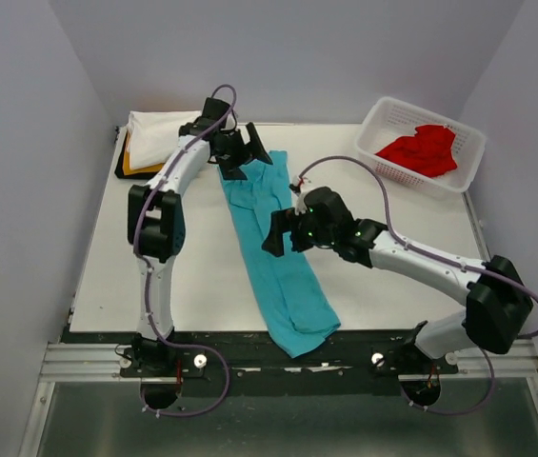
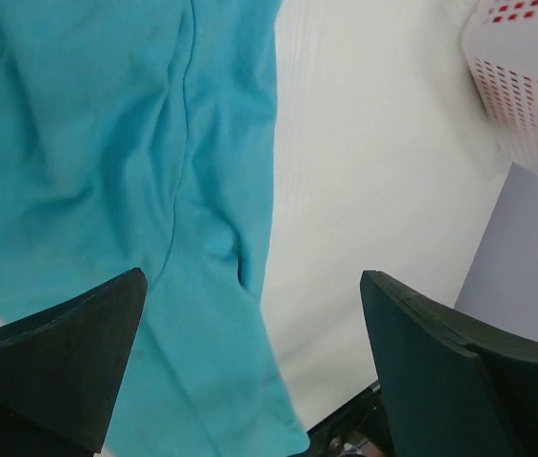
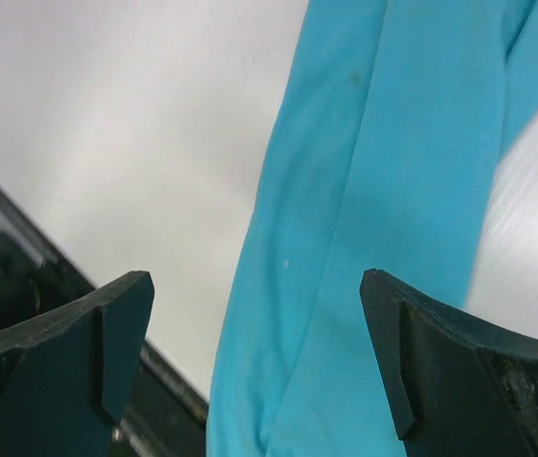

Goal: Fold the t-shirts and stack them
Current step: Rotate the tshirt 90 degrees

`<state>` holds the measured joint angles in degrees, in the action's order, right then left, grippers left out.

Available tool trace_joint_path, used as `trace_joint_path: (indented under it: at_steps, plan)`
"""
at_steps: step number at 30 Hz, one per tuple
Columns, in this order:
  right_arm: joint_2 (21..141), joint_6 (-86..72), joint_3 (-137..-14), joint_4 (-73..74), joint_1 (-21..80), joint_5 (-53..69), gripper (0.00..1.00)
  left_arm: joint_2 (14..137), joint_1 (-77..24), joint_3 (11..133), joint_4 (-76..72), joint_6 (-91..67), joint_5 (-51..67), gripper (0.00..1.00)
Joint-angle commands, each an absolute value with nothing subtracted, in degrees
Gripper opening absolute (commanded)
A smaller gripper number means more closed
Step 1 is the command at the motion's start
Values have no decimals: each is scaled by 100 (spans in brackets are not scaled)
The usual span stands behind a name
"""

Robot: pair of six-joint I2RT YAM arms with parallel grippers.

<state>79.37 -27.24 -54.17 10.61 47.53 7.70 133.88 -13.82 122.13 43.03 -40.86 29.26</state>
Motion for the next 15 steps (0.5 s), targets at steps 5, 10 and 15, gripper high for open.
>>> trace_joint_path:
  at_steps: [5,10,15]
  plan:
    - [9186,-2282,-6701,70,4124,1085,100,9083,-1218,8629,3039,-3765,1145,99]
    - [9129,-339,-6834,1044,3997,2891,100,7771,-1206,6876,2535,-3783,1123,99]
    - [8990,786,-6638,1501,3872,2741,100,6960,-1204,5808,2321,-3872,1047,98]
